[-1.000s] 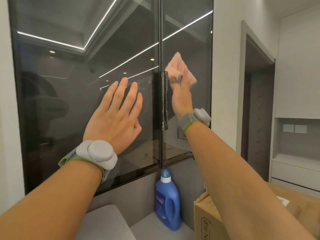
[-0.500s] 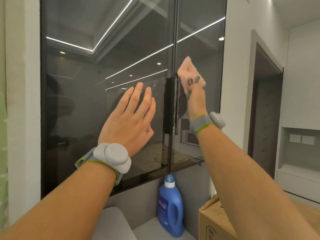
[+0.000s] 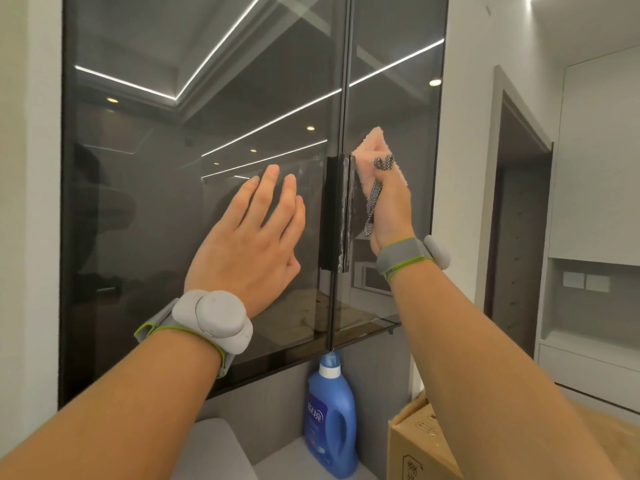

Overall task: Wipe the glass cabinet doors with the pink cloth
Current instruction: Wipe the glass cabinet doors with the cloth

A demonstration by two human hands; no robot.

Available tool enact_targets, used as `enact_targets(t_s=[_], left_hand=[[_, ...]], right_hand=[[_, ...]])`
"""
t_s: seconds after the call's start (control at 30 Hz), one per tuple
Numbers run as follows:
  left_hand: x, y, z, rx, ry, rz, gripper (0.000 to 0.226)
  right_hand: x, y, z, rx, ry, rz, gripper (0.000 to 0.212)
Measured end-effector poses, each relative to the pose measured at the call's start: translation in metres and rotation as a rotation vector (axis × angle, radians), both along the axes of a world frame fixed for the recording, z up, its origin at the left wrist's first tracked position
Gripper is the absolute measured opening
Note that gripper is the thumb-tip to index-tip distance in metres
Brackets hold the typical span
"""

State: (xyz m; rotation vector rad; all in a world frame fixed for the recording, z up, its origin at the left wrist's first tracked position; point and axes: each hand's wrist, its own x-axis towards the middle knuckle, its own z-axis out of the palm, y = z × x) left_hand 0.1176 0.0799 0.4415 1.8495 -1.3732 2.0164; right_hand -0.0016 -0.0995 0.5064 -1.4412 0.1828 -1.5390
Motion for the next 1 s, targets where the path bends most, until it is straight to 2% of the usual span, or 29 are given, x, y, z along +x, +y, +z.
enact_targets(t_s=[0.17,0.4,0.7,0.87,1.0], left_hand=[[0.002,0.0,0.0,0.01,0.012,-0.001,0.065],[0.001,0.001,0.0,0.019,0.024,0.003,0.065],[0.0,0.0,0.0,0.01,0.016,0.008,0.064],[-0.001,0.001,0.0,0.005,0.011,0.01,0.065],[-0.001,0.0,0.0,0.0,0.003,0.012,0.064]], right_hand=[[0.003,0.002,-0.005,0.083,0.006,0.023,0.058],[-0.003,0.008,-0.026,0.016,0.112,-0.032,0.038],[-0.006,0.003,-0.061,-0.034,0.155,-0.047,0.044],[-0.007,0.004,-0.089,0.019,0.146,-0.035,0.045],[-0.011,-0.002,-0.116,0.156,0.146,0.046,0.045]])
